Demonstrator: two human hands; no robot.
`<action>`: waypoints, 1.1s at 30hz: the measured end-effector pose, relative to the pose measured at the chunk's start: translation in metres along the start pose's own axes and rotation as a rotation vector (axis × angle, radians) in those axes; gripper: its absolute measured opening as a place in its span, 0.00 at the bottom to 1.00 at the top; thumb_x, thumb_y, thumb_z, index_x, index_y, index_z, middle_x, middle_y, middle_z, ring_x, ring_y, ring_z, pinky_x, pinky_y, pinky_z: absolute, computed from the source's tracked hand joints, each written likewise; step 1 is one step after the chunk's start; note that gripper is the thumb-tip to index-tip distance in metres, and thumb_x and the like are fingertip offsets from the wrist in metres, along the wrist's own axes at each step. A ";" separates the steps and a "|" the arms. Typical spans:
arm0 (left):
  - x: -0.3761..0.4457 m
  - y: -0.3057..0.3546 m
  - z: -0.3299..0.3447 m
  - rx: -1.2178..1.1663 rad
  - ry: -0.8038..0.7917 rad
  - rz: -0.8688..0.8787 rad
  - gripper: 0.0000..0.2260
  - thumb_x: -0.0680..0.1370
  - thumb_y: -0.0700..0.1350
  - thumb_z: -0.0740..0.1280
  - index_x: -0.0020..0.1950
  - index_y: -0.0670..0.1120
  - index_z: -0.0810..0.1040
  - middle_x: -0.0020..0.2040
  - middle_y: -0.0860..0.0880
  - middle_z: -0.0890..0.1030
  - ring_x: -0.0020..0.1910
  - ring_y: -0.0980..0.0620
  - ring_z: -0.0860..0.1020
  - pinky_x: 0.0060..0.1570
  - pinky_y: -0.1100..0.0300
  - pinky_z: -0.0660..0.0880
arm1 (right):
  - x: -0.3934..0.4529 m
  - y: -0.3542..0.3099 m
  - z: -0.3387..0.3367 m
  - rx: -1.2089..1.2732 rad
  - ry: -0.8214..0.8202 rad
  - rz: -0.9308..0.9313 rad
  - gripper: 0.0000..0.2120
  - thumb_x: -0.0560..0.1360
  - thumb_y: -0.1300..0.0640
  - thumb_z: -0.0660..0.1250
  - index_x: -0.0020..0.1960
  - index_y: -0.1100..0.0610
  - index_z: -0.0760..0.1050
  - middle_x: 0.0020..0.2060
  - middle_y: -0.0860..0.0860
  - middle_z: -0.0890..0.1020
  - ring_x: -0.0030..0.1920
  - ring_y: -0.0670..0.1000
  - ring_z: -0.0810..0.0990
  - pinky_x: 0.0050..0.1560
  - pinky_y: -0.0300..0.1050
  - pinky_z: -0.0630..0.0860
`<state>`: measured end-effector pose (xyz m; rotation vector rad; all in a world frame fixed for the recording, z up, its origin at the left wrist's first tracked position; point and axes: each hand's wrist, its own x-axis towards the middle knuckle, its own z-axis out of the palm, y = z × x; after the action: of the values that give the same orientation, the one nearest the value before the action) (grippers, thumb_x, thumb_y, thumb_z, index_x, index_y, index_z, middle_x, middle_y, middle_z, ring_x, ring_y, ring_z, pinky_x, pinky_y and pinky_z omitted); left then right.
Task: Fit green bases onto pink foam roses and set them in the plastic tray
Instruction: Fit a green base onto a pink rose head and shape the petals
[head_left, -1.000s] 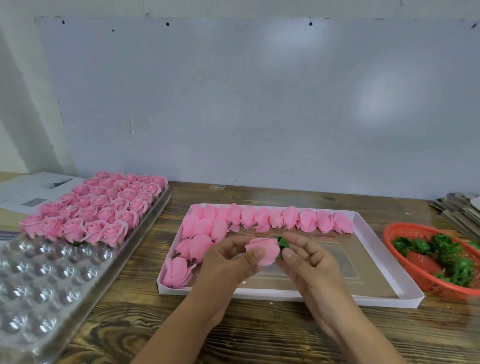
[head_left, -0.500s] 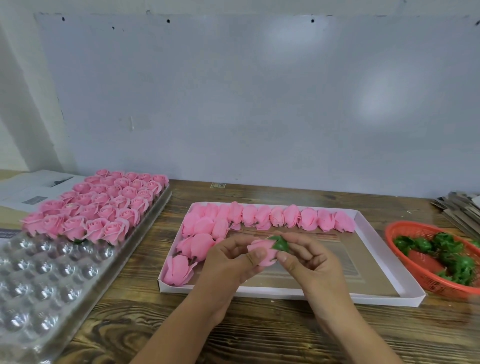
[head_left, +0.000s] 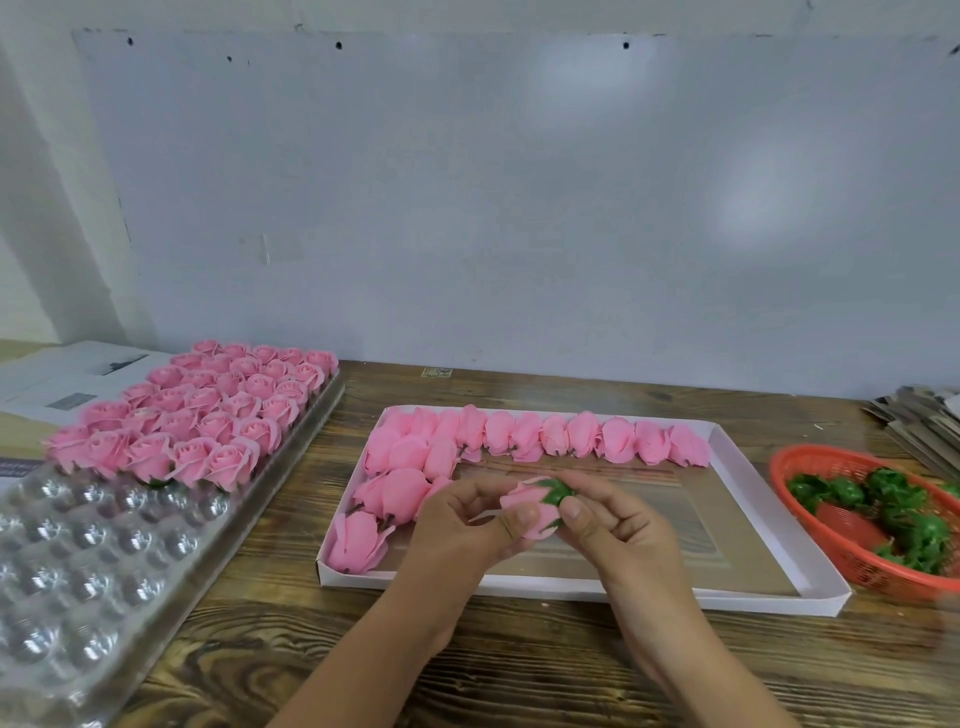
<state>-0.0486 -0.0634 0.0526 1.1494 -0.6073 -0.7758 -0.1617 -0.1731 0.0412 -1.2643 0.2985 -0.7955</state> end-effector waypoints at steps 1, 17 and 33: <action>0.000 0.000 0.000 0.022 0.006 0.018 0.11 0.64 0.47 0.78 0.46 0.49 0.87 0.48 0.45 0.87 0.46 0.52 0.85 0.44 0.62 0.80 | 0.000 0.000 0.000 -0.006 -0.005 -0.005 0.13 0.69 0.56 0.71 0.54 0.50 0.83 0.49 0.57 0.86 0.52 0.52 0.85 0.50 0.37 0.79; 0.002 -0.003 -0.005 0.107 -0.022 -0.019 0.11 0.65 0.46 0.78 0.47 0.52 0.87 0.48 0.45 0.87 0.47 0.50 0.86 0.44 0.61 0.81 | 0.005 -0.008 -0.023 -0.197 -0.123 0.043 0.17 0.62 0.62 0.74 0.51 0.58 0.84 0.45 0.57 0.87 0.44 0.48 0.84 0.47 0.37 0.80; 0.003 -0.005 -0.007 0.253 -0.081 0.118 0.13 0.72 0.40 0.78 0.53 0.54 0.85 0.53 0.49 0.87 0.50 0.49 0.85 0.46 0.59 0.81 | 0.003 -0.008 -0.022 -0.130 -0.187 0.280 0.20 0.69 0.64 0.72 0.59 0.61 0.75 0.52 0.57 0.85 0.50 0.57 0.85 0.44 0.41 0.81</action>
<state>-0.0429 -0.0628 0.0460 1.3045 -0.8521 -0.6591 -0.1764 -0.1921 0.0428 -1.3722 0.3710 -0.4212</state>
